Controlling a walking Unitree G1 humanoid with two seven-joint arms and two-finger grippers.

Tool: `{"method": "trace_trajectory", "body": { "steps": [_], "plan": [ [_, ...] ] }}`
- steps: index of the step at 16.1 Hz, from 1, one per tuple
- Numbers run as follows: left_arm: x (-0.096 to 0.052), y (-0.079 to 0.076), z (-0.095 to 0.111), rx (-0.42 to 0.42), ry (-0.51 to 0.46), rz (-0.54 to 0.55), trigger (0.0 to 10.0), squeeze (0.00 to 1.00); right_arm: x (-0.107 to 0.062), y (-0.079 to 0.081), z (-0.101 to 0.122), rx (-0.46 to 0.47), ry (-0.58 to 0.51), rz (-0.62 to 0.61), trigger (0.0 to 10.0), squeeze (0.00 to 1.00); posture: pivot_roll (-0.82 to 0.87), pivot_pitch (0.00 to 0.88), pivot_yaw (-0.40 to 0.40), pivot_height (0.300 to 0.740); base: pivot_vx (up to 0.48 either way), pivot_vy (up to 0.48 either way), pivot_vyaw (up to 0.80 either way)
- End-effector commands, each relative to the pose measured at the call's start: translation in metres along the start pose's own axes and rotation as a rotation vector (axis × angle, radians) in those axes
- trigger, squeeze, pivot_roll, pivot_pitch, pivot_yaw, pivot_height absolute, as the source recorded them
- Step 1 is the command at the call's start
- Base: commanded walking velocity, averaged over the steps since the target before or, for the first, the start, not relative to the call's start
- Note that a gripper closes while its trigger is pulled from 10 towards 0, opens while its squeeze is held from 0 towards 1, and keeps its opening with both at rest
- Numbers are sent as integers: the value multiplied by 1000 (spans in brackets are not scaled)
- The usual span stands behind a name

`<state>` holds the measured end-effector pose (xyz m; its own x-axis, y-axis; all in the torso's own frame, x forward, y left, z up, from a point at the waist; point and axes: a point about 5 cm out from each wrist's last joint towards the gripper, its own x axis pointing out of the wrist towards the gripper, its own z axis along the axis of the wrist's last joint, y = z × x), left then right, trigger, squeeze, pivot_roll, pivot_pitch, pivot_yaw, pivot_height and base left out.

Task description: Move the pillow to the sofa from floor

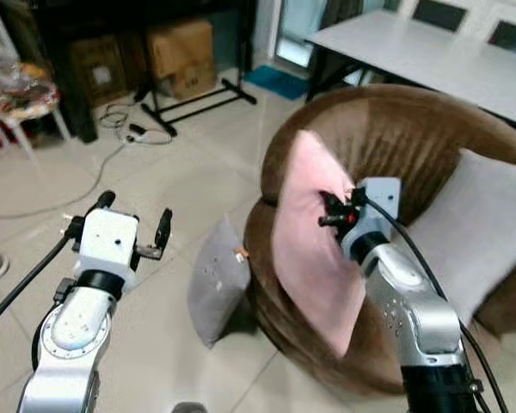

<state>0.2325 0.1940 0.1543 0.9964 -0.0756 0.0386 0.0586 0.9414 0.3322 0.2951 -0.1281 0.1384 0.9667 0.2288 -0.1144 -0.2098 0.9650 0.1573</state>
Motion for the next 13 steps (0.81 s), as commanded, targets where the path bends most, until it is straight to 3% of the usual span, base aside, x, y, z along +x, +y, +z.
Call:
{"method": "trace_trajectory", "body": {
  "steps": [1, 4, 7, 10, 13],
  "plan": [
    [2, -4, 1, -1, -3, -13, 10000, 0, -1, -3, 7, -7, -41, -1, 10000, 0, 35, 0, -45, 740, 0, 0, 0],
    [3, -3, 1, 11, -7, -10, 10000, 0, 0, -3, 1, -16, -35, -1, 10000, 0, 35, 0, -45, 740, 0, 0, 0],
    [3, -4, 1, -29, -12, -21, 10000, 0, 1, -1, 0, -19, -38, 6, 10000, 0, 37, 0, -42, 740, 0, 0, 0],
    [3, -3, 2, -36, -11, -22, 10000, 0, 4, 7, 2, -24, -43, 55, 10000, 0, 39, 0, -42, 740, 0, 0, -625],
    [2, -3, 1, -41, -7, -24, 10000, 0, 5, 7, 1, -23, -40, 51, 10000, 0, 42, 0, -43, 740, 255, 0, -800]
  ]
}}
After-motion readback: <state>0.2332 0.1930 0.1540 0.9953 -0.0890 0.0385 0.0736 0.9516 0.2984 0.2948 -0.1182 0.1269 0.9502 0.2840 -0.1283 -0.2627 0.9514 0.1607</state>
